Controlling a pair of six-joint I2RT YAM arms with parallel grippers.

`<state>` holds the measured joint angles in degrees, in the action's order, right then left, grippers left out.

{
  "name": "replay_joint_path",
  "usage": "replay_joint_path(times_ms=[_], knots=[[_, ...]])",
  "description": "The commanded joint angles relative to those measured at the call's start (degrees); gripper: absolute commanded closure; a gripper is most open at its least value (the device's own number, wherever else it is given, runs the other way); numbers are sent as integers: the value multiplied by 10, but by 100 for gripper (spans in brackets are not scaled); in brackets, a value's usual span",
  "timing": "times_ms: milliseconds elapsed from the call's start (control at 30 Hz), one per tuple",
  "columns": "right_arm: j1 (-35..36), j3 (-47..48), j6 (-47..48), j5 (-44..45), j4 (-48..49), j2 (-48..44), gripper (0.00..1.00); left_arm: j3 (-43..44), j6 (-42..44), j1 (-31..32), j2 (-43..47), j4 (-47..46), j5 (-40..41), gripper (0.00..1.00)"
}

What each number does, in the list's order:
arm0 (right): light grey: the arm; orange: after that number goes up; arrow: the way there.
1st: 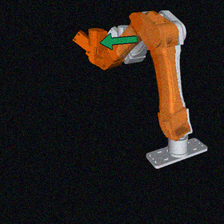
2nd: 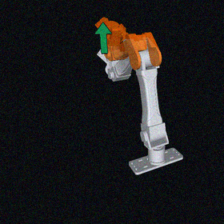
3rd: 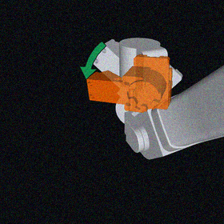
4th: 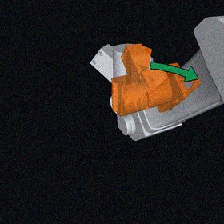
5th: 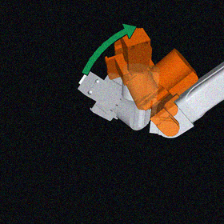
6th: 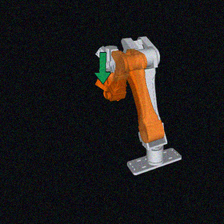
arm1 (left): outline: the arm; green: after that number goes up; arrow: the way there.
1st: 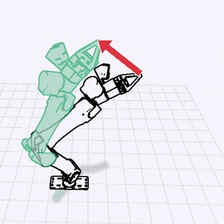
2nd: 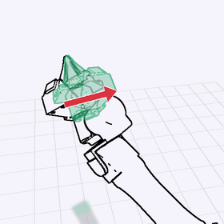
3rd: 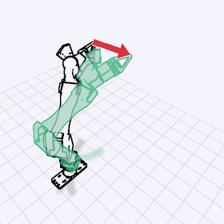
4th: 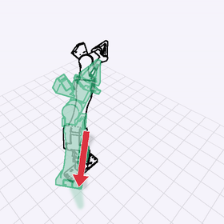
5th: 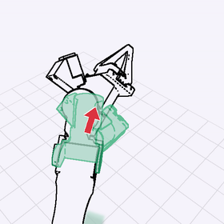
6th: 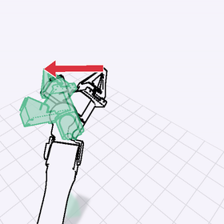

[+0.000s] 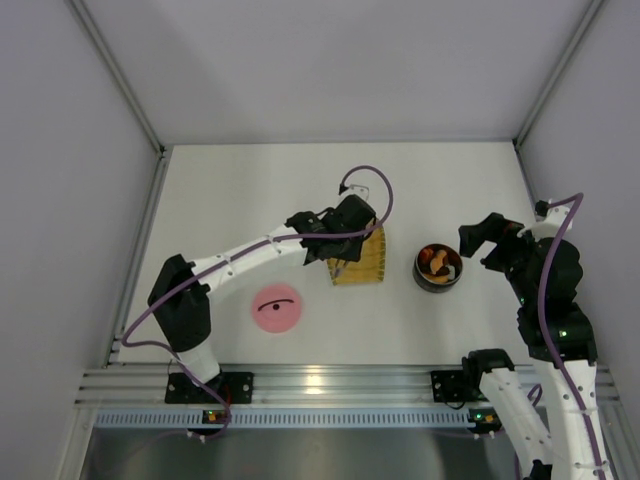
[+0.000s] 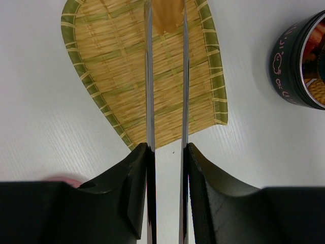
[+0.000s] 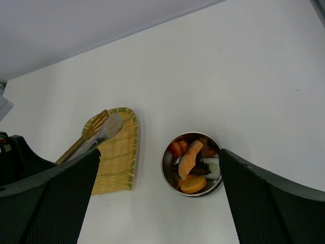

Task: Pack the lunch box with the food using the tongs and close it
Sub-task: Pick up the fake food from the plate, then place the fake food in the packing box.

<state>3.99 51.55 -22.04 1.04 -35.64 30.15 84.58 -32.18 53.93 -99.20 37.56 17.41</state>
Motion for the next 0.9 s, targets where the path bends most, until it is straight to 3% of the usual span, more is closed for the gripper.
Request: replay_joint_path(times_ms=[0, 867], knots=[[-6, 21, 5, 0, -5, -1, 1, 23, 9, 6, 34, -4, 3, 61], [-6, 30, 6, 1, -9, -1, 1, 161, 61, 151, -55, -40, -68, 60]])
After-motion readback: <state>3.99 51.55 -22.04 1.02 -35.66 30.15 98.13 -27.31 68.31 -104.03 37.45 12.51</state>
